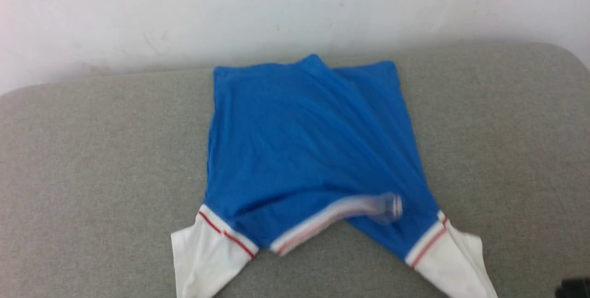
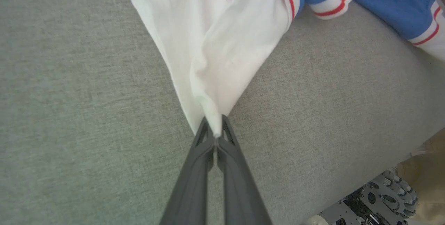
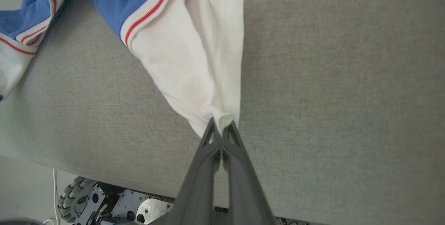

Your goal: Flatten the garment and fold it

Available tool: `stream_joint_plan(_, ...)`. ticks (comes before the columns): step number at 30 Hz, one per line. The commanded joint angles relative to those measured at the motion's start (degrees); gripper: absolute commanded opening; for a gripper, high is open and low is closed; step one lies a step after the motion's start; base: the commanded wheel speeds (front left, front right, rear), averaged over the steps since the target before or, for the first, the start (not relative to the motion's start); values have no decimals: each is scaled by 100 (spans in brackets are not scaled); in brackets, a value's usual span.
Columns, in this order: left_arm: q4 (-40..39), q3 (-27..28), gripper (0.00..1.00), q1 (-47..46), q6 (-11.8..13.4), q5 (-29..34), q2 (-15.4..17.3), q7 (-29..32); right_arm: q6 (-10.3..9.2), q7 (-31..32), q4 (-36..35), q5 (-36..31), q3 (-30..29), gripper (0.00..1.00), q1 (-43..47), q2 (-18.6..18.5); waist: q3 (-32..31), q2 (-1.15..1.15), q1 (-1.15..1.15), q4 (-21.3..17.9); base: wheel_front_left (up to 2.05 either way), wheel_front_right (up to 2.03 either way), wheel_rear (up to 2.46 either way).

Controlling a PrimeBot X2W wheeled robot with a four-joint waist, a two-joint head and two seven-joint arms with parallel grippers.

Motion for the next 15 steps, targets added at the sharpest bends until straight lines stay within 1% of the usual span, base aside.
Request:
stream_joint_plan(1, 56, 18, 0, 117, 33, -44, 5, -46, -4, -1, 67, 29, -46, 0, 195, -54, -123, -1, 1, -3, 0, 0, 0)
stream_joint_plan(3, 90, 48, 0, 238, 53, -145, -11, -72, -4, -24, 172, 140, -163, 0, 430, 10, -179, -1, 1, 15, 0, 0, 0)
stream_joint_plan(7, 135, 102, 0, 417, 112, -223, 90, -45, -4, 72, 297, 245, -230, 0, 761, 15, -253, -1, 1, 35, 0, 0, 0)
stream_joint_plan(10, 121, 188, 0, 596, 211, -247, 244, -44, -4, 137, 327, 339, -358, 0, 1024, -1, -300, -1, 1, 67, 0, 0, 0)
stream_joint_plan(13, 22, 337, 0, 732, 306, -323, 338, -116, -4, 127, 292, 328, -465, 0, 1112, -26, -282, -1, 1, 70, 0, 0, 0)
stream_joint_plan(15, -93, 455, 0, 738, 340, -381, 333, -222, -4, 88, 273, 306, -494, 0, 1063, -7, -256, -1, 1, 80, 0, 0, 0)
